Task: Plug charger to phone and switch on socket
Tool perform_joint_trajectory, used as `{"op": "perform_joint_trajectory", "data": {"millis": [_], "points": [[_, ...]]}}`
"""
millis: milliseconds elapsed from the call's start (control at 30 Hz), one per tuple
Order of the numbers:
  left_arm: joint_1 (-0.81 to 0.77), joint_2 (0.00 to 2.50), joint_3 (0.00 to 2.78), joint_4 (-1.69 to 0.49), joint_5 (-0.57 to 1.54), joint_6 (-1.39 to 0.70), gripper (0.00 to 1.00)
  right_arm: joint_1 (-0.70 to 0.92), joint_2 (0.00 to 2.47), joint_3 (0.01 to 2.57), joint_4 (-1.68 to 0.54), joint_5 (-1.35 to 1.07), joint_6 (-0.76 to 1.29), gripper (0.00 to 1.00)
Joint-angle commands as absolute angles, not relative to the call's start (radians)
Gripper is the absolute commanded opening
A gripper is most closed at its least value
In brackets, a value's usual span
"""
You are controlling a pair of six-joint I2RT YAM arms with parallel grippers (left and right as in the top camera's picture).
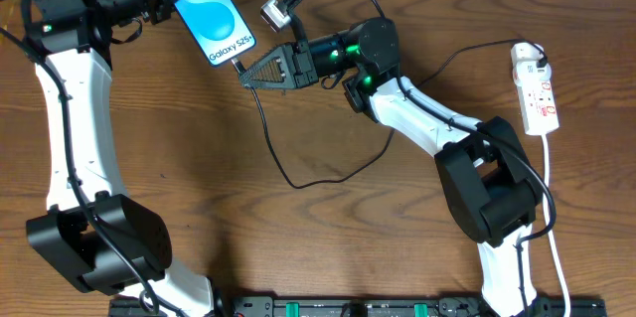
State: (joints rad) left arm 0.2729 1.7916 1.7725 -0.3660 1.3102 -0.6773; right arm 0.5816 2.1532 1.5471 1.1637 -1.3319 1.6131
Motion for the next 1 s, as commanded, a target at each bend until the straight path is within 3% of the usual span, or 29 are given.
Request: {"op": "perform_joint_trajectory", "data": {"millis": [0, 967], "points": [[0.264, 1.792, 1.780, -0.364, 1.353, -0.681, 0.08, 0.568, 2.162, 1.548, 1.167, -1.285, 1.619, 0.01], [0.263, 1.792, 1.780, -0.364, 1.386, -0.641, 0.08, 0.563, 2.162, 1.548, 1.167, -1.280, 1.619, 0.01]]}}
